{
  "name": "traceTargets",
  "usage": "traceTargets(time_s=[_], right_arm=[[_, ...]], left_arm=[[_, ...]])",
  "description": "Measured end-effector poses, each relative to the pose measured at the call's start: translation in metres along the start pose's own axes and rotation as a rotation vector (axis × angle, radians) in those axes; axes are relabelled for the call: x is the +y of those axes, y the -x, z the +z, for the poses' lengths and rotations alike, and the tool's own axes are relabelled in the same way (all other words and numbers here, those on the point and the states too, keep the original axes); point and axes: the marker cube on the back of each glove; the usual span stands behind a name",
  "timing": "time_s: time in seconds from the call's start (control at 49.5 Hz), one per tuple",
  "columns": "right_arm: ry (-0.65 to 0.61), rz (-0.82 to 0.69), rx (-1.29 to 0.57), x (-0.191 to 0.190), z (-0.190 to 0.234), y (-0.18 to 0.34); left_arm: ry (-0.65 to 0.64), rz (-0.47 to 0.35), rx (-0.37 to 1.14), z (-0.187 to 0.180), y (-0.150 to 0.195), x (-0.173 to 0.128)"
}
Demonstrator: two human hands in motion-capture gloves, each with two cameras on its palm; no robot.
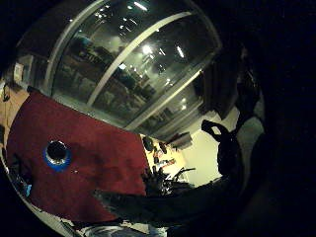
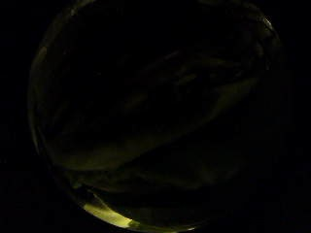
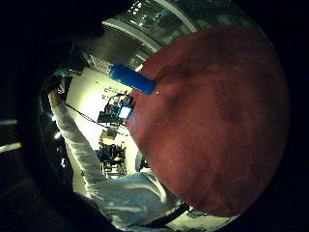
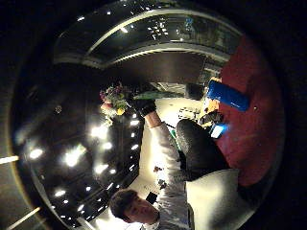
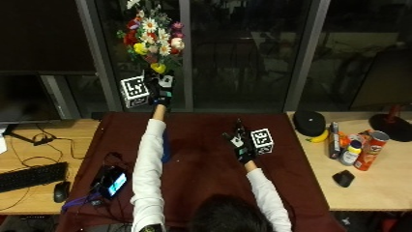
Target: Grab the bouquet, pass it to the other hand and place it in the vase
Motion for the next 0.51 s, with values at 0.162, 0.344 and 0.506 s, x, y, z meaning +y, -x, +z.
traceTargets(time_s=[0.162,0.344,0.506], right_arm=[[-0.018,-0.029,-0.022,-0.014,-0.007,-0.013],[-0.026,0.01,-0.018,-0.012,-0.005,-0.023],[-0.038,0.093,-0.029,-0.011,-0.004,-0.036]], left_arm=[[-0.046,-0.028,-0.002,-0.008,0.005,-0.021],[-0.085,-0.033,-0.037,-0.012,0.044,-0.045],[-0.123,-0.121,-0.032,-0.016,0.091,-0.053]])
